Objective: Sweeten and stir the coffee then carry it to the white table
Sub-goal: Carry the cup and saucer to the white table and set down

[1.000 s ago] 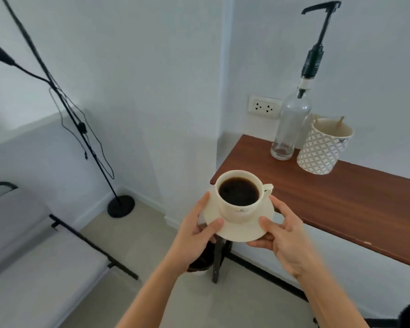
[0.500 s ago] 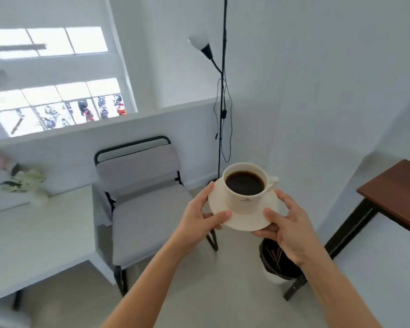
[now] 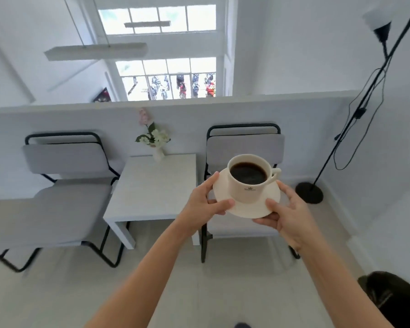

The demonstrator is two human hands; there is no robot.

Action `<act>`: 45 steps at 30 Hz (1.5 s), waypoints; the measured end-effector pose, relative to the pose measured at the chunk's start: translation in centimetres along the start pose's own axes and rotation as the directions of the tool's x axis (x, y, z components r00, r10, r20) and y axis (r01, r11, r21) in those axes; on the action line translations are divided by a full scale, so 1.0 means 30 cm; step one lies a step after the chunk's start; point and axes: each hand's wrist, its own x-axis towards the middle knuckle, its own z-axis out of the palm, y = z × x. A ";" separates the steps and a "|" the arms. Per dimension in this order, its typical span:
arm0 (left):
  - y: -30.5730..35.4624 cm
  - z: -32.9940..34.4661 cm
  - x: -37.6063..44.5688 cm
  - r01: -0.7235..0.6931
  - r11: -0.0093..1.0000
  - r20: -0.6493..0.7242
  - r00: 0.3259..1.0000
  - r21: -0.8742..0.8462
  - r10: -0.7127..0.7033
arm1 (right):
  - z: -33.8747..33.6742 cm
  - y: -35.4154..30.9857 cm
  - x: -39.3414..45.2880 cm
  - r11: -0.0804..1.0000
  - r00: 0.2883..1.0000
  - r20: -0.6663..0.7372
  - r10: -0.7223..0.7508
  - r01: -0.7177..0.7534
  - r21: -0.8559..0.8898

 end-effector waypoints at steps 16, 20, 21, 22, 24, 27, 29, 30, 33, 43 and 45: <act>-0.219 -0.770 0.253 0.188 0.982 -0.265 0.947 0.004 -0.181 | 0.744 0.171 0.702 0.982 0.940 0.306 0.152 -0.109 -0.151; -0.284 -0.926 0.351 0.242 0.970 -0.301 0.923 -0.023 -0.238 | 0.896 0.214 0.866 0.969 0.934 0.307 0.182 -0.118 -0.217; -0.304 -0.963 0.375 0.247 0.969 -0.301 0.923 -0.016 -0.241 | 0.929 0.227 0.903 0.967 0.933 0.306 0.188 -0.121 -0.224; -0.326 -1.003 0.401 0.255 0.967 -0.300 0.922 -0.009 -0.245 | 0.963 0.239 0.938 0.966 0.933 0.303 0.195 -0.129 -0.226; -0.381 -1.087 0.460 0.274 0.962 -0.287 0.921 0.001 -0.262 | 1.028 0.269 1.007 0.962 0.935 0.284 0.214 -0.150 -0.230; -0.475 -1.217 0.554 0.292 0.956 -0.249 0.928 0.024 -0.277 | 1.124 0.327 1.102 0.959 0.947 0.236 0.219 -0.165 -0.230; -0.536 -1.305 0.624 0.302 0.953 -0.217 0.933 0.034 -0.288 | 1.186 0.375 1.169 0.958 0.957 0.191 0.219 -0.173 -0.228; -0.570 -1.347 0.657 0.304 0.952 -0.199 0.936 0.036 -0.292 | 1.214 0.403 1.200 0.958 0.961 0.167 0.220 -0.180 -0.224; -0.669 -1.466 0.760 0.303 0.952 -0.128 0.947 0.048 -0.295 | 1.292 0.492 1.291 0.959 0.970 0.099 0.220 -0.196 -0.206; -1.060 -1.664 1.062 0.272 0.948 0.020 0.960 0.164 -0.279 | 1.411 0.809 1.566 0.960 0.964 -0.093 0.248 -0.258 -0.108; -1.157 -1.670 1.105 0.280 0.943 0.034 0.956 0.179 -0.290 | 1.402 0.889 1.621 0.953 0.954 -0.116 0.277 -0.288 -0.091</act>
